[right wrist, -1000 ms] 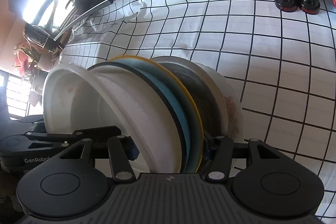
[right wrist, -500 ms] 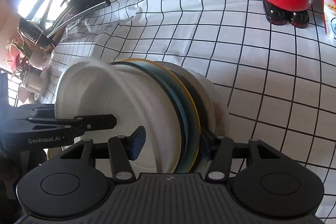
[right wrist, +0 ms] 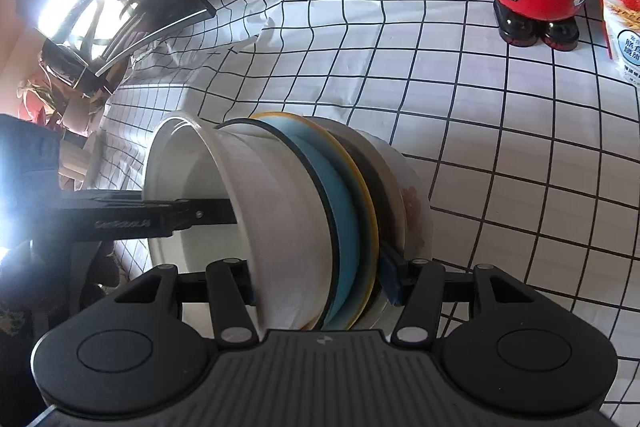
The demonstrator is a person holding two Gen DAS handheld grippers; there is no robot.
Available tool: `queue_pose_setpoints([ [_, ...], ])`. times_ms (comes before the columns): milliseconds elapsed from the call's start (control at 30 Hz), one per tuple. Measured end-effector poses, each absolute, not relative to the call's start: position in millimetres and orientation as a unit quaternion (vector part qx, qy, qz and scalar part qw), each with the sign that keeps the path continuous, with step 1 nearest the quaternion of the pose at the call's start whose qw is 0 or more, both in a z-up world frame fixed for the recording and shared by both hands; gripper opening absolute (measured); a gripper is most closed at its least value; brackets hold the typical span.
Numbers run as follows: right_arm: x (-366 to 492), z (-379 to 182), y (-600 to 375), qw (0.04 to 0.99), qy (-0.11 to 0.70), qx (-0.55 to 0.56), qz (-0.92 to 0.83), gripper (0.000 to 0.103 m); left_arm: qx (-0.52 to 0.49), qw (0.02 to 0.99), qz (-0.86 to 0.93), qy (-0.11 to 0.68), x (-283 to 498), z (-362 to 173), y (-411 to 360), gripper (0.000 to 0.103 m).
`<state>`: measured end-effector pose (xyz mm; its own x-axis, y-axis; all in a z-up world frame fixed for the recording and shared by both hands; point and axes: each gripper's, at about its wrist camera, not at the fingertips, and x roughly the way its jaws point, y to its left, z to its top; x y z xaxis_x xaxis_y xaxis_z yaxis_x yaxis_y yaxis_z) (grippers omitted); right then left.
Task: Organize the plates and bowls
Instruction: 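Lower the three-bowl stack into the steel bowl with both tools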
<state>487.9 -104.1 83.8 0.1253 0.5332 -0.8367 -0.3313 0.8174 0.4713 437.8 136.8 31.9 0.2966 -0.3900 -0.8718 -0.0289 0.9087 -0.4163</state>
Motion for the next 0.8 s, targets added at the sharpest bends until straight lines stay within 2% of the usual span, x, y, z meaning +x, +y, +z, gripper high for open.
queue_pose_setpoints([
  [100, 484, 90, -106, 0.755, 0.584, 0.073, 0.289, 0.053, -0.179, 0.785, -0.113, 0.582, 438, 30, 136, 0.024],
  [233, 478, 115, -107, 0.794, 0.535, 0.028, 0.288, 0.054, -0.173, 0.795, -0.114, 0.571, 439, 41, 136, 0.030],
  [300, 481, 118, -106, 0.795, 0.530, 0.027, 0.293, 0.054, -0.161, 0.796, -0.114, 0.573, 441, 42, 133, 0.027],
  [367, 484, 114, -105, 0.796, 0.533, 0.028, 0.286, 0.054, -0.160, 0.795, -0.114, 0.573, 441, 43, 132, 0.031],
  [467, 487, 102, -106, 0.800, 0.538, 0.022, 0.266, 0.054, -0.154, 0.797, -0.109, 0.574, 438, 45, 130, 0.030],
  [633, 486, 86, -110, 0.795, 0.549, 0.024, 0.255, 0.054, -0.146, 0.807, -0.113, 0.561, 433, 60, 129, 0.042],
  [700, 485, 84, -109, 0.795, 0.549, 0.026, 0.255, 0.054, -0.136, 0.812, -0.112, 0.556, 433, 68, 127, 0.043],
  [733, 485, 84, -108, 0.797, 0.548, 0.023, 0.254, 0.054, -0.134, 0.815, -0.113, 0.552, 433, 72, 126, 0.040],
  [800, 483, 84, -106, 0.799, 0.545, 0.020, 0.253, 0.054, -0.132, 0.821, -0.113, 0.544, 432, 80, 126, 0.042],
])
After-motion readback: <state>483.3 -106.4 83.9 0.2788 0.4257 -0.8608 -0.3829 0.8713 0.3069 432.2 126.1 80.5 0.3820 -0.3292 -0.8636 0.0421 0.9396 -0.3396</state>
